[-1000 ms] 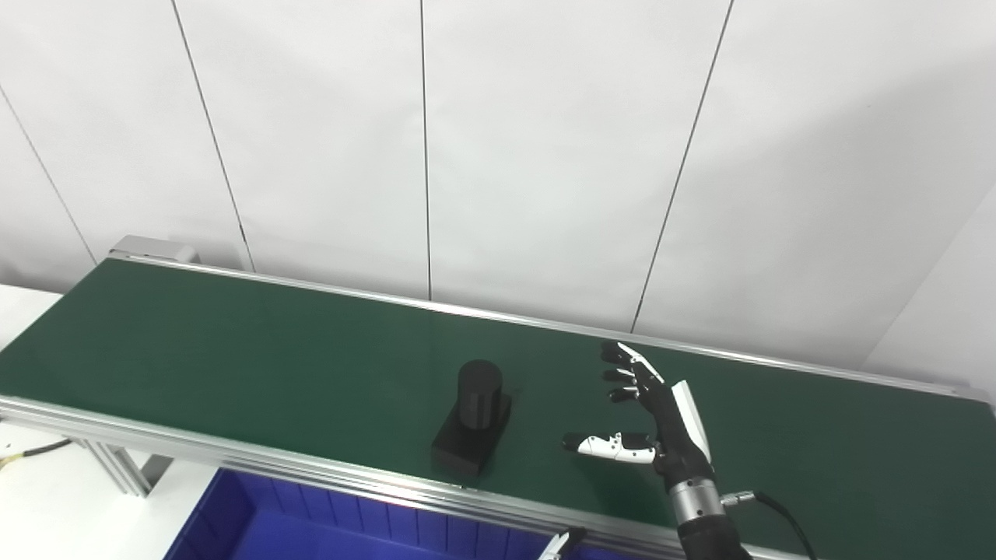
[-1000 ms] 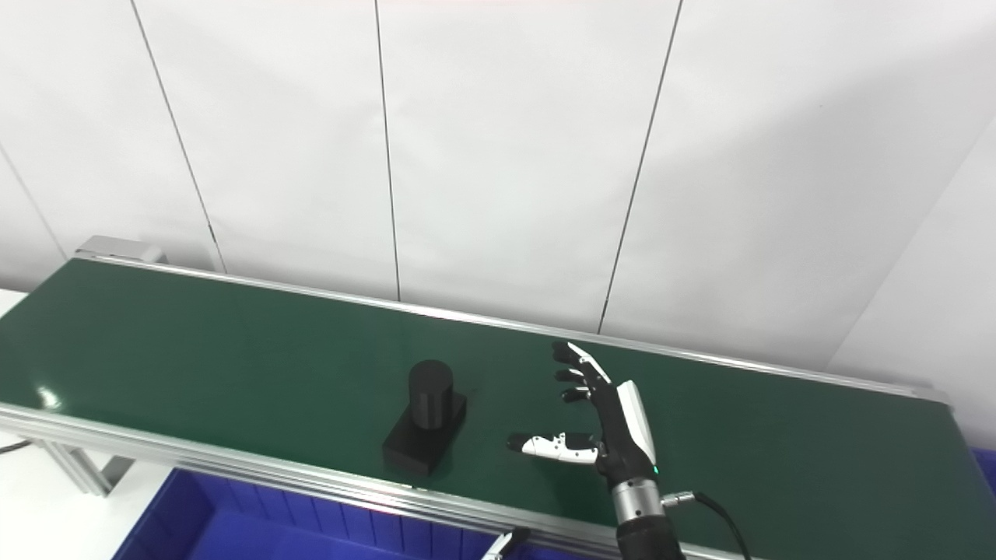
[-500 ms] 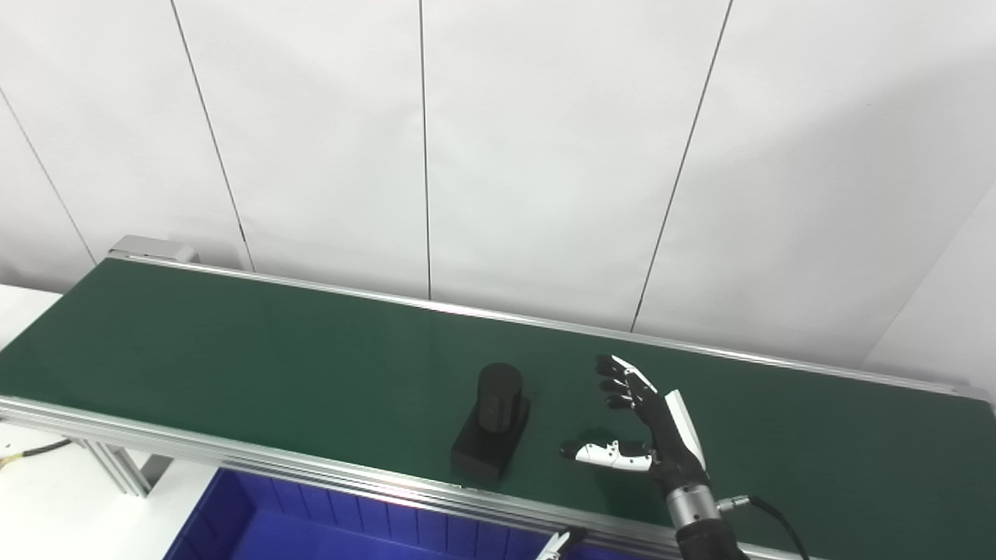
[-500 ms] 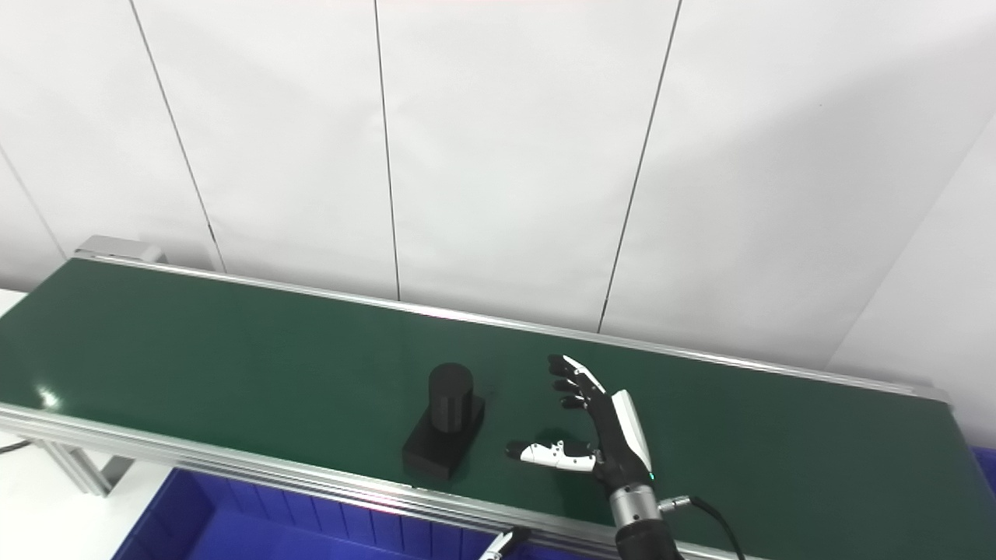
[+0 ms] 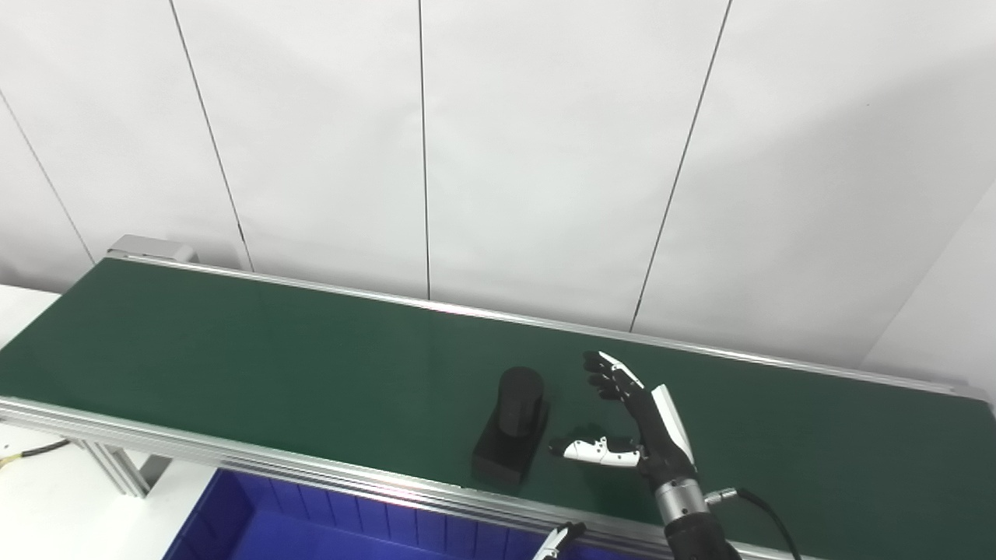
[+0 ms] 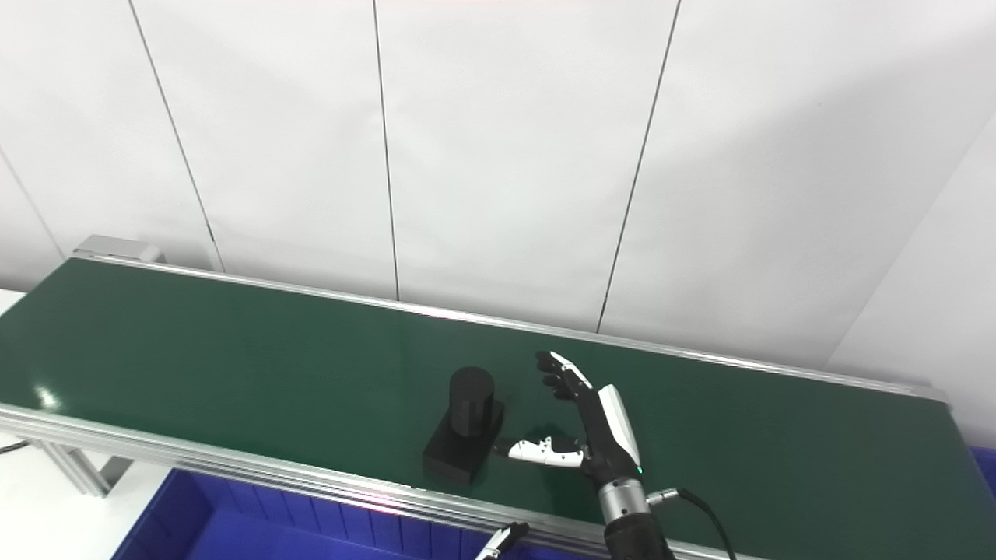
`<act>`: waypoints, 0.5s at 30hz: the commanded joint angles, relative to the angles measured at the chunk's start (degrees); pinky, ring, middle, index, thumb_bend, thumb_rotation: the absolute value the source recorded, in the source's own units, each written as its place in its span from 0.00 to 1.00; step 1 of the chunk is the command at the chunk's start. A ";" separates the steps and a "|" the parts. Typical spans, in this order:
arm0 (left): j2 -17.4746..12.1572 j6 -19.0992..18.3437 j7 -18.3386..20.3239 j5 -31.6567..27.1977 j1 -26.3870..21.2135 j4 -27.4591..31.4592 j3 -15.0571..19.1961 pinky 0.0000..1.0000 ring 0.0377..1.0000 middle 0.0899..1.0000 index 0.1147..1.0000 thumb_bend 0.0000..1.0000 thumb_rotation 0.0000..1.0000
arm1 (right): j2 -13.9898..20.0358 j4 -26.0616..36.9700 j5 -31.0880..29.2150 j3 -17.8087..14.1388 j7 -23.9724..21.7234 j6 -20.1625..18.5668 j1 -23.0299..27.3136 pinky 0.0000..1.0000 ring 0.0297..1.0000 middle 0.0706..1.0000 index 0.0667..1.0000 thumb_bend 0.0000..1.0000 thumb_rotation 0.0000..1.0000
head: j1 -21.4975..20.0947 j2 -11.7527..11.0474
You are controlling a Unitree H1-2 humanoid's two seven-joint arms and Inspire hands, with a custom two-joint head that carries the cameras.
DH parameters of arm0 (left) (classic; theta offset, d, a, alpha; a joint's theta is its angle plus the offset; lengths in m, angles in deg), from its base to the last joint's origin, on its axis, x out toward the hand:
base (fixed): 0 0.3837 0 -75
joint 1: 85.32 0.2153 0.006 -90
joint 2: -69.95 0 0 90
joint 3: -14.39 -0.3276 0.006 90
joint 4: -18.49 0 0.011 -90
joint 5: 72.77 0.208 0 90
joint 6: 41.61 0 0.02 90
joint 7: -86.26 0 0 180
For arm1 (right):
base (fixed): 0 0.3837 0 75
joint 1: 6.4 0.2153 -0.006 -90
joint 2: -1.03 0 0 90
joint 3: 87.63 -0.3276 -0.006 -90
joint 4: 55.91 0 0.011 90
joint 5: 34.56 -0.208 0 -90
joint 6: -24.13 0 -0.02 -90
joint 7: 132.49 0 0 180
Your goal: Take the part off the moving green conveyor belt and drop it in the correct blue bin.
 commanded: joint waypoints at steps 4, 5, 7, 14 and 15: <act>0.59 2.02 -0.76 0.83 -0.44 1.64 -0.66 0.90 0.97 0.99 0.94 0.81 0.89 | -0.70 0.24 -0.06 0.33 1.20 1.96 3.04 0.74 0.78 0.81 0.83 0.91 0.29 | 0.23 0.05; 0.56 2.02 -0.79 0.82 -0.46 1.61 -0.71 0.90 0.97 0.99 0.94 0.81 0.88 | -0.77 0.20 -0.22 0.33 1.09 1.96 3.09 0.75 0.78 0.81 0.83 0.91 0.28 | 0.23 0.05; 0.58 2.02 -0.73 0.67 -0.42 1.57 -0.70 0.90 0.98 1.00 0.94 0.81 0.88 | -0.90 0.11 -0.01 0.37 1.17 1.94 3.23 0.75 0.79 0.81 0.82 0.91 0.30 | 0.23 0.10; 0.60 2.02 -0.49 0.54 -0.14 1.87 -0.58 0.90 0.97 0.99 0.94 0.81 0.87 | -1.49 -0.40 1.06 0.51 1.13 1.69 4.14 0.71 0.76 0.80 0.80 0.92 0.33 | 0.32 0.28; 0.60 2.02 -0.49 0.55 -0.12 1.89 -0.58 0.90 0.98 0.99 0.94 0.81 0.88 | -1.55 -0.44 1.07 0.48 1.05 1.72 4.22 0.70 0.75 0.79 0.79 0.92 0.32 | 0.32 0.28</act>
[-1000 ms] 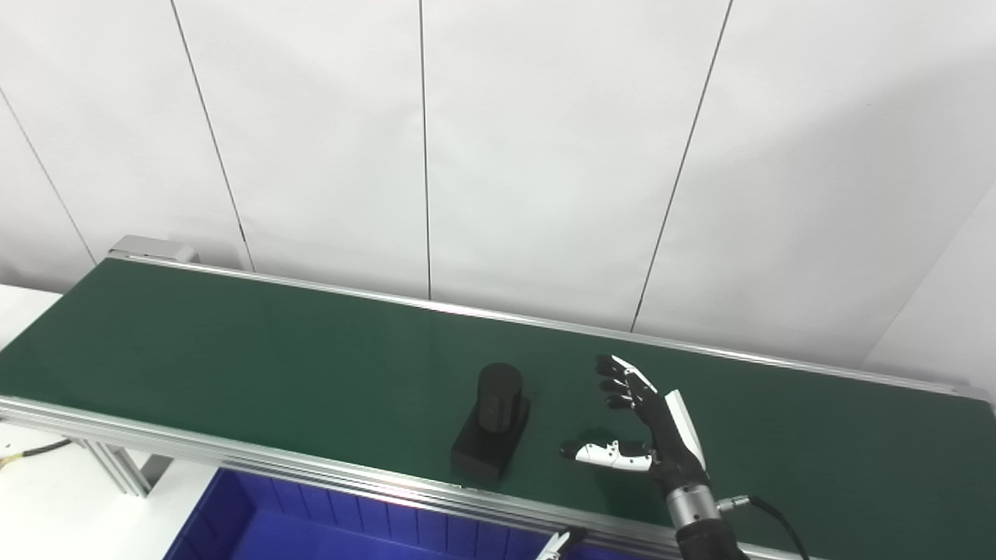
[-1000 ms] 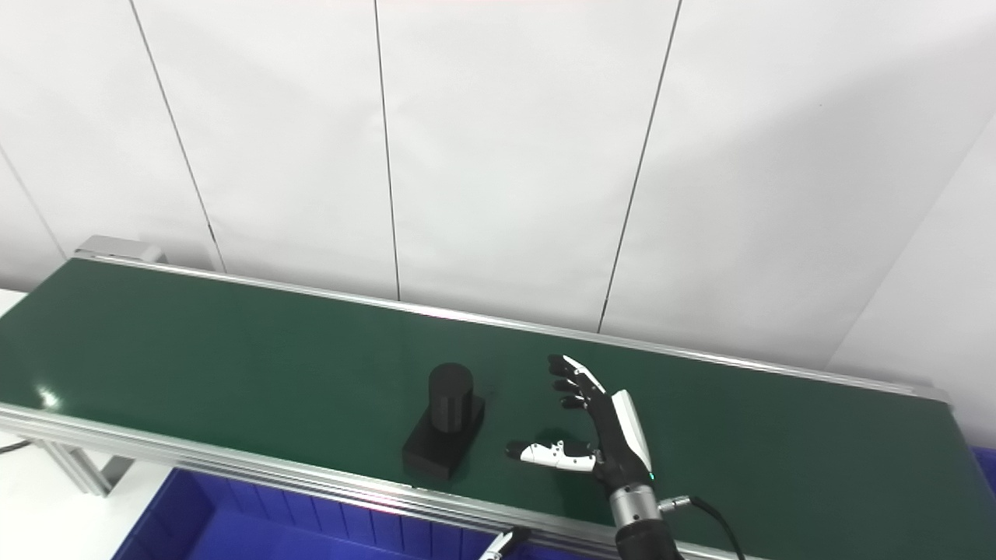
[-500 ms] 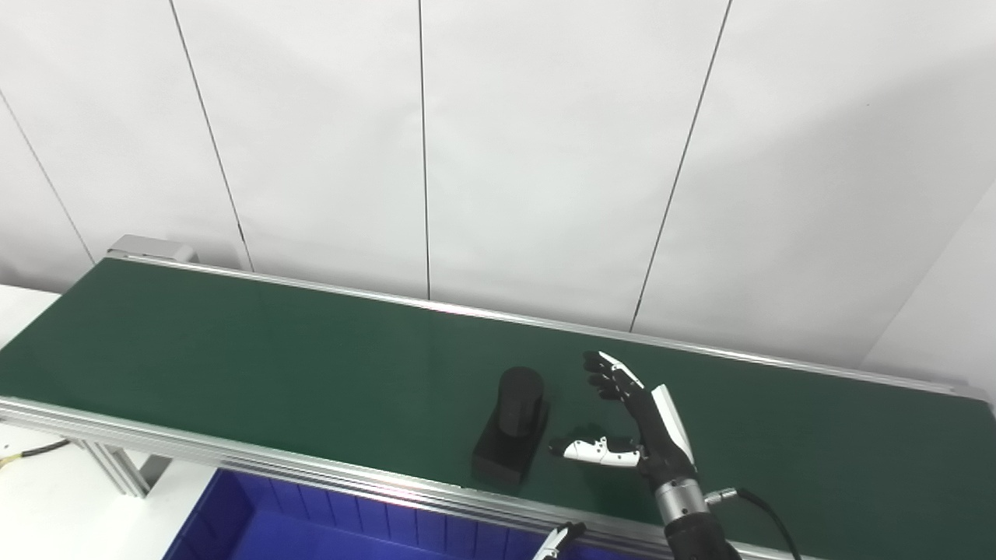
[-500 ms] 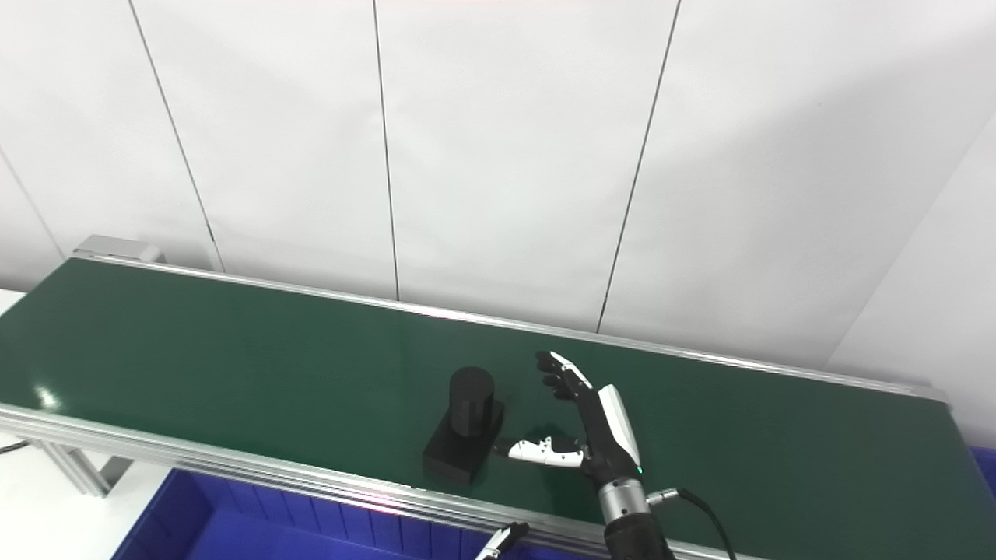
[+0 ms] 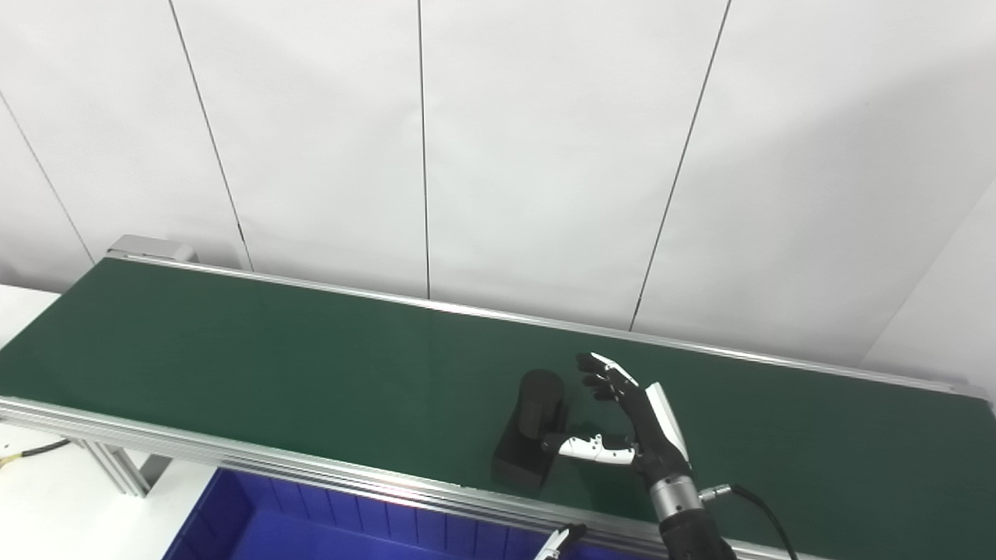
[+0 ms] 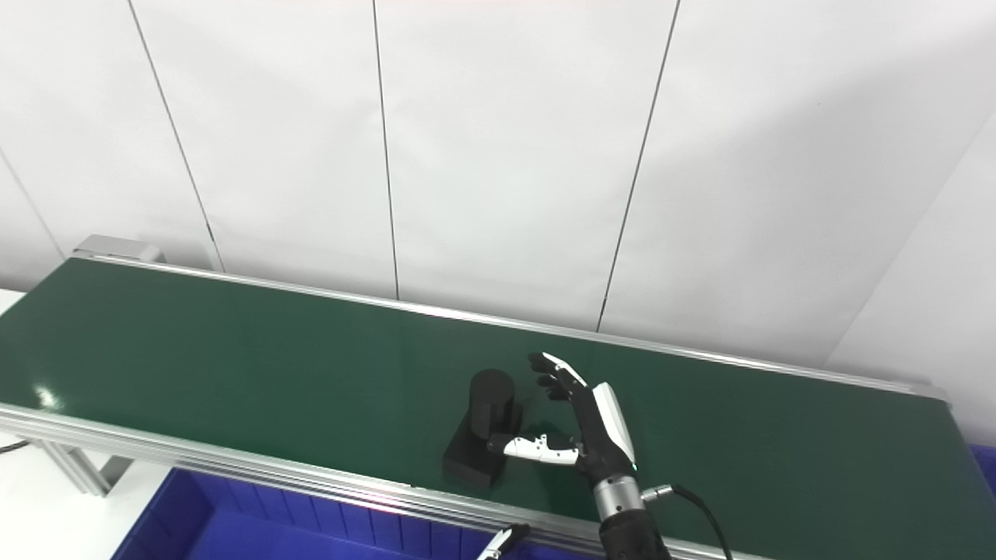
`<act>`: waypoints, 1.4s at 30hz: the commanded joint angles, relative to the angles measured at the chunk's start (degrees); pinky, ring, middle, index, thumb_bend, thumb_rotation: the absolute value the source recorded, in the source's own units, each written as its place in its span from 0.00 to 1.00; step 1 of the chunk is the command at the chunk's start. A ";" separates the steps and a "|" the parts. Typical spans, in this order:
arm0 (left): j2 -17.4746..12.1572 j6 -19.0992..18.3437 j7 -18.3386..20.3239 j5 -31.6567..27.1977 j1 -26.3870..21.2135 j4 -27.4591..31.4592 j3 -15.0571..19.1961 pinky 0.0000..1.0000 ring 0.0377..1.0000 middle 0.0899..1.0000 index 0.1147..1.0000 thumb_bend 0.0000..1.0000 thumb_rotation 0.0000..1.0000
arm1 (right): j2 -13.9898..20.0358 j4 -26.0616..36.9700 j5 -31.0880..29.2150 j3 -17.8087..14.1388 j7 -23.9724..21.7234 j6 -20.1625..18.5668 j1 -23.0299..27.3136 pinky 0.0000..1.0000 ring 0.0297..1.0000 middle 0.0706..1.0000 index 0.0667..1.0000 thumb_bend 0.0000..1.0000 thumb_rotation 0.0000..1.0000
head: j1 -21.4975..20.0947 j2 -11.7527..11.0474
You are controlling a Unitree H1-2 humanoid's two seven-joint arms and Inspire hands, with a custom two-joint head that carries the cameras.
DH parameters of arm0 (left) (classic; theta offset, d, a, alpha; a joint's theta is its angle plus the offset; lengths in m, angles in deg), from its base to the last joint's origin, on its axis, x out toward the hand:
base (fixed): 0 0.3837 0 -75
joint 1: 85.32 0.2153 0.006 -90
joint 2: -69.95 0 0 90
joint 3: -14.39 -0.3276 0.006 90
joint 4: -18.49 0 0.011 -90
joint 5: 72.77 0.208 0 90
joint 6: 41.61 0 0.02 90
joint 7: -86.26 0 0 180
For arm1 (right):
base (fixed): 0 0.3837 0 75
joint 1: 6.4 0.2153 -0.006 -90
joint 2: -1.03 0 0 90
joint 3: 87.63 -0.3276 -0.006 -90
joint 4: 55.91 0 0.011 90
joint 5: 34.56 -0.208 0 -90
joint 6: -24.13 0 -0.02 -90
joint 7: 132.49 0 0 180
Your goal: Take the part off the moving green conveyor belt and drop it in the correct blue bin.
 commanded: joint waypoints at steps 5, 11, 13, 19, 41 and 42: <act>0.51 2.02 -0.63 0.83 0.19 2.61 -0.47 0.90 0.98 0.99 0.94 0.81 0.88 | -0.89 0.57 0.07 -0.23 0.36 1.43 3.06 0.64 0.69 0.73 0.74 0.91 0.30 | 0.16 0.27; 0.23 2.02 -0.28 0.62 0.64 3.21 -0.28 0.90 0.98 1.00 0.94 0.81 0.87 | -1.15 -0.03 1.07 -0.51 1.11 0.15 3.25 0.54 0.60 0.65 0.69 0.89 0.29 | -0.05 0.49; 0.13 2.02 -0.02 0.55 0.74 3.37 -0.24 0.91 0.98 1.00 0.94 0.81 0.87 | -1.15 0.17 1.50 -0.45 1.39 -0.34 3.20 0.51 0.57 0.63 0.68 0.87 0.29 | -0.09 0.55; 0.09 2.02 0.47 0.53 1.04 3.74 -0.05 0.91 0.98 1.00 0.94 0.81 0.87 | -1.43 1.72 0.80 -0.89 0.38 -3.46 2.73 0.41 0.48 0.53 0.59 0.75 0.22 | -0.22 0.85; 0.65 2.02 1.75 0.13 1.08 3.53 1.00 0.92 0.99 1.00 0.95 0.81 0.89 | 1.19 6.96 2.13 0.48 -2.49 -4.57 0.15 0.26 0.31 0.38 0.49 0.52 0.00 | -2.66 1.53; 0.70 2.02 1.88 0.00 1.02 3.61 1.08 0.92 0.99 1.00 0.95 0.81 0.89 | 1.50 8.10 2.24 0.50 -2.78 -4.35 -0.22 0.26 0.31 0.38 0.49 0.52 0.00 | -3.56 1.85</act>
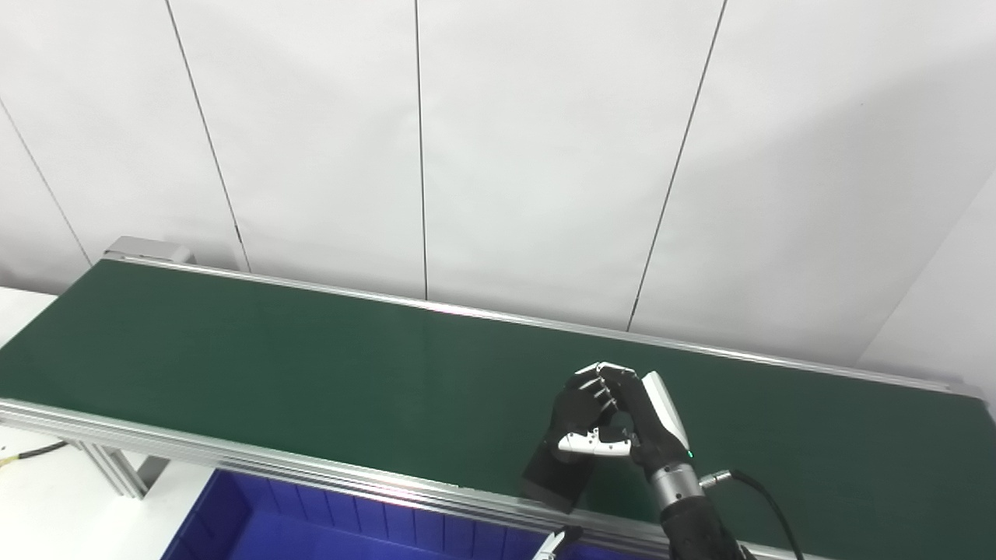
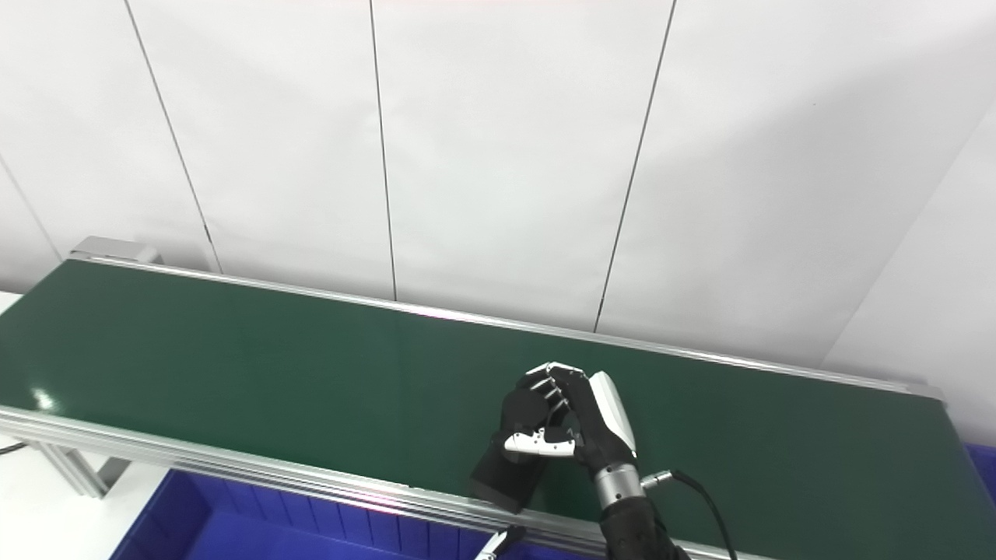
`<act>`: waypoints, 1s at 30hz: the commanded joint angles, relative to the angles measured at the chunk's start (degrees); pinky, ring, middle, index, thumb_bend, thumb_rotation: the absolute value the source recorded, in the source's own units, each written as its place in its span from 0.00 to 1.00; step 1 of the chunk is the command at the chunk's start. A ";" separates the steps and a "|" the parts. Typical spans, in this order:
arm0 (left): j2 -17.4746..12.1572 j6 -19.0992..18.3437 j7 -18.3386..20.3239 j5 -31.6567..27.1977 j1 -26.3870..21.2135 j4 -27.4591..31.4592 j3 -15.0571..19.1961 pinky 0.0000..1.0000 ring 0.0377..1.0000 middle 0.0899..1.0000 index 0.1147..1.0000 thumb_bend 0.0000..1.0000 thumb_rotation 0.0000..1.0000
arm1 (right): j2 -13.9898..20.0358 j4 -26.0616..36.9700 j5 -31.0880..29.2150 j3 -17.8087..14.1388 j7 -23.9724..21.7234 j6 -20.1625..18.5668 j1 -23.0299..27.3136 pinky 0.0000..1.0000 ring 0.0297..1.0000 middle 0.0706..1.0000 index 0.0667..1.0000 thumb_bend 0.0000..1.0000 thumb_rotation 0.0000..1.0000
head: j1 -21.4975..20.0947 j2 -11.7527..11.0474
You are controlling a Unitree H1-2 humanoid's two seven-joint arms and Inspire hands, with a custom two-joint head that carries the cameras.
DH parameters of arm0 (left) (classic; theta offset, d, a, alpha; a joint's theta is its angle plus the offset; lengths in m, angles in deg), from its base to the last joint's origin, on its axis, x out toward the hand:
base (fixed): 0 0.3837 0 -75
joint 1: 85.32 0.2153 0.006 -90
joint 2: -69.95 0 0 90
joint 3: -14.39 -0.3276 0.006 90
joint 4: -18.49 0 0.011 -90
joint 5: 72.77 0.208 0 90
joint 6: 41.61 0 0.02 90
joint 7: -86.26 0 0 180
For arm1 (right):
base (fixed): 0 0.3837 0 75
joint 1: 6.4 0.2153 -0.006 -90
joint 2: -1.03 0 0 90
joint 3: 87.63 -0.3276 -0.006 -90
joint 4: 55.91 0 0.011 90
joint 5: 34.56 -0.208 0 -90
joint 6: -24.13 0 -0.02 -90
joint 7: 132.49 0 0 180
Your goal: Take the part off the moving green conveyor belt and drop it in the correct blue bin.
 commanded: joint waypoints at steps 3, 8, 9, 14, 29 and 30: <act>1.22 2.02 0.93 -0.73 -0.29 1.89 0.61 0.96 1.00 1.00 0.96 0.81 0.89 | 0.86 6.31 0.01 -0.24 -1.45 -0.27 -0.16 0.27 0.32 0.38 0.49 0.52 0.00 | -4.58 1.46; 1.07 2.02 4.02 -2.55 0.61 3.11 2.80 1.00 1.00 1.00 0.98 0.80 0.92 | 1.92 13.66 0.66 -0.91 -2.59 -2.32 -2.44 0.27 0.32 0.38 0.49 0.52 0.00 | -10.05 2.48; 1.05 2.02 4.78 -2.89 0.86 3.44 3.43 1.00 1.00 1.00 0.98 0.80 0.93 | 2.04 15.09 0.68 -1.16 -2.41 -2.40 -2.90 0.27 0.32 0.38 0.49 0.52 0.00 | -12.66 2.78; 0.89 2.02 7.72 -3.42 1.79 5.09 6.22 1.00 1.00 1.00 1.00 0.80 1.00 | 2.41 20.15 1.27 -2.57 -1.45 -2.57 -4.57 0.27 0.31 0.38 0.48 0.52 0.00 | -18.02 3.70; -0.54 2.02 24.08 -9.78 4.16 8.89 18.90 1.00 1.00 1.00 1.00 0.77 1.00 | 4.82 32.54 4.75 -6.81 -0.91 -6.25 -9.49 0.26 0.30 0.37 0.49 0.52 0.00 | -38.21 6.78; -0.51 2.02 25.22 -10.19 4.29 9.01 20.08 1.00 1.00 1.00 1.00 0.76 1.00 | 4.94 33.25 5.09 -7.00 -0.88 -6.45 -9.84 0.26 0.30 0.37 0.49 0.52 0.00 | -40.42 7.11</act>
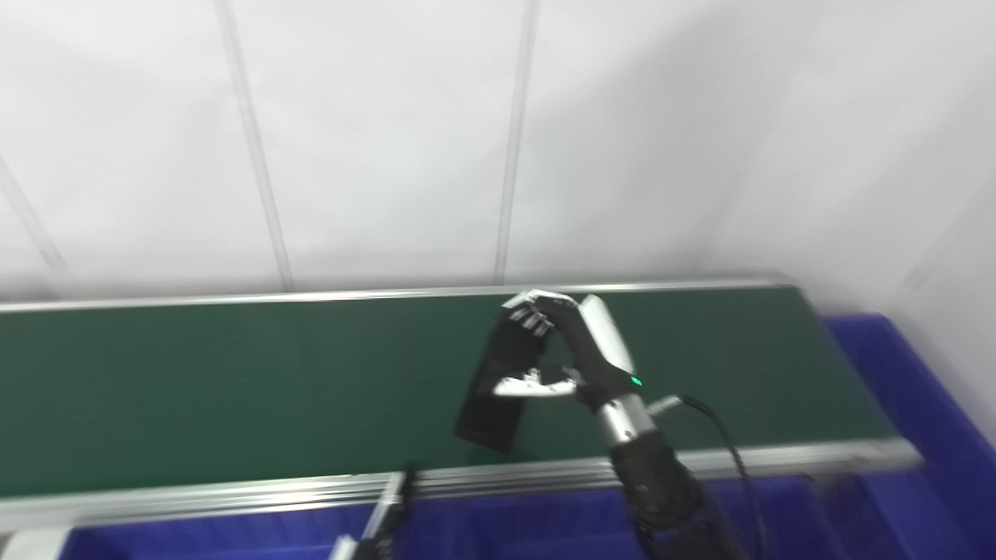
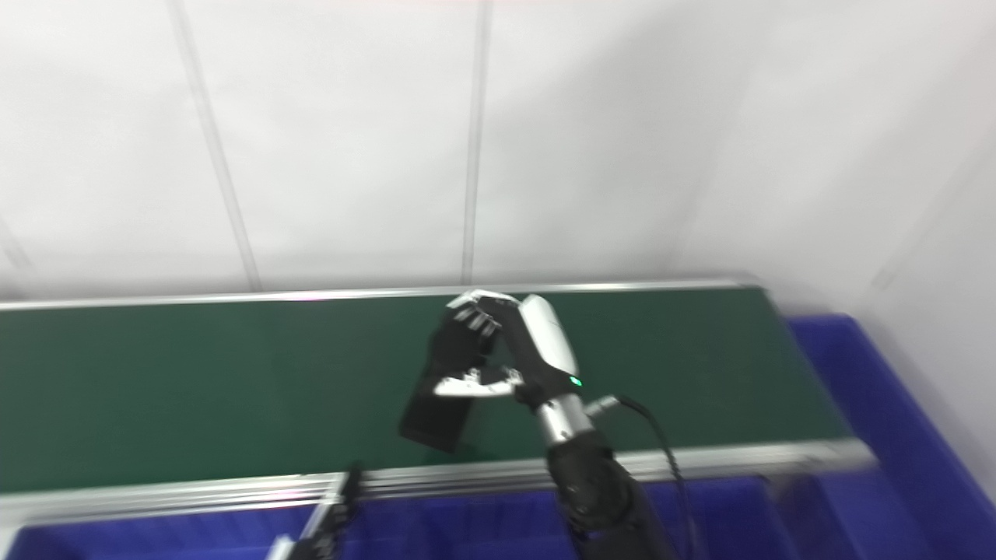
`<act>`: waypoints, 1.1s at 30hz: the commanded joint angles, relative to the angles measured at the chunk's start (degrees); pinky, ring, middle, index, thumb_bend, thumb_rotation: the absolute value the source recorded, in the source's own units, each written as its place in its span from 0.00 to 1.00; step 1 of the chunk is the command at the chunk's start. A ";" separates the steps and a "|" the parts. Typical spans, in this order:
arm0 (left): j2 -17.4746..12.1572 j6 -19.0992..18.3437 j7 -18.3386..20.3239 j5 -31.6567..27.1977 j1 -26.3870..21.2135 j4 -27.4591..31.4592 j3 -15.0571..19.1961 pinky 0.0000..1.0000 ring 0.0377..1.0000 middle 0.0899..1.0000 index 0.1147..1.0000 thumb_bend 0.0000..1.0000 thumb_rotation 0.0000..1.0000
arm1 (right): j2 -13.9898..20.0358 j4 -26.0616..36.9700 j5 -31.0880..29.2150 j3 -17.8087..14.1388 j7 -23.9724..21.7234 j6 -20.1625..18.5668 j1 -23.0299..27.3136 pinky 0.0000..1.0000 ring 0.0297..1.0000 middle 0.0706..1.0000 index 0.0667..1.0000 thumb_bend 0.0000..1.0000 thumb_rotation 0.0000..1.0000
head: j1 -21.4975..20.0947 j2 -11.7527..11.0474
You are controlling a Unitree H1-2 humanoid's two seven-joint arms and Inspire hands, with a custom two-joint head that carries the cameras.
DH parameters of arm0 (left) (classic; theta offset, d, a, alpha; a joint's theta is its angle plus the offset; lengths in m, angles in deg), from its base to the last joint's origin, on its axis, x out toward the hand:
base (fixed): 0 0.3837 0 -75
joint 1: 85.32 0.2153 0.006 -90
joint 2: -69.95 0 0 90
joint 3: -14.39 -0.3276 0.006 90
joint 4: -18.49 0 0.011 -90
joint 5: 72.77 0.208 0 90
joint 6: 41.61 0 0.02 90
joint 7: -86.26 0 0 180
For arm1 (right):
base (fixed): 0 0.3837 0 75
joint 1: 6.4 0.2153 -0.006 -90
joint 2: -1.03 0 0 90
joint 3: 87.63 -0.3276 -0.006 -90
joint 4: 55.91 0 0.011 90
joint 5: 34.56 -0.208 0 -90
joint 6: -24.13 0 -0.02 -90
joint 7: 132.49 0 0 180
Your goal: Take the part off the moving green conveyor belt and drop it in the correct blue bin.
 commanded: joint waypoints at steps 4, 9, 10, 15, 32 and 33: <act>0.92 1.98 7.20 -2.89 0.14 2.16 5.53 1.00 1.00 1.00 1.00 0.81 1.00 | 0.30 4.93 1.75 -0.79 0.77 -1.61 0.22 0.25 0.30 0.37 0.48 0.52 0.00 | -4.12 1.18; 1.69 1.98 13.01 -5.10 0.09 2.07 10.70 1.00 1.00 1.00 1.00 0.86 1.00 | 0.69 8.88 3.12 -1.56 0.44 -3.66 -2.14 0.24 0.28 0.38 0.49 0.52 0.00 | -8.71 2.38; 1.86 1.98 13.90 -5.22 0.08 2.03 11.52 1.00 1.00 1.00 1.00 0.87 1.00 | 0.67 9.50 3.31 -1.65 0.30 -4.19 -2.47 0.25 0.29 0.38 0.49 0.52 0.00 | -8.71 2.38; 2.62 1.99 19.77 -8.29 -0.44 1.11 16.33 1.00 1.00 1.00 1.00 0.83 0.96 | 1.00 14.30 3.55 -2.32 -0.46 -6.04 -6.92 0.27 0.32 0.39 0.48 0.52 0.00 | -13.96 2.61; 1.21 1.63 24.48 -11.40 -2.41 2.14 21.19 1.00 1.00 1.00 1.00 0.96 0.94 | 2.81 25.63 9.41 -5.69 -1.67 -12.76 -20.59 0.28 0.33 0.39 0.48 0.52 0.00 | -23.42 6.46; 0.82 1.25 24.54 -11.61 -2.53 2.39 21.12 1.00 1.00 1.00 1.00 0.97 0.93 | 2.91 25.60 10.24 -5.78 -1.24 -12.87 -21.05 0.28 0.33 0.39 0.48 0.52 0.00 | -24.78 5.81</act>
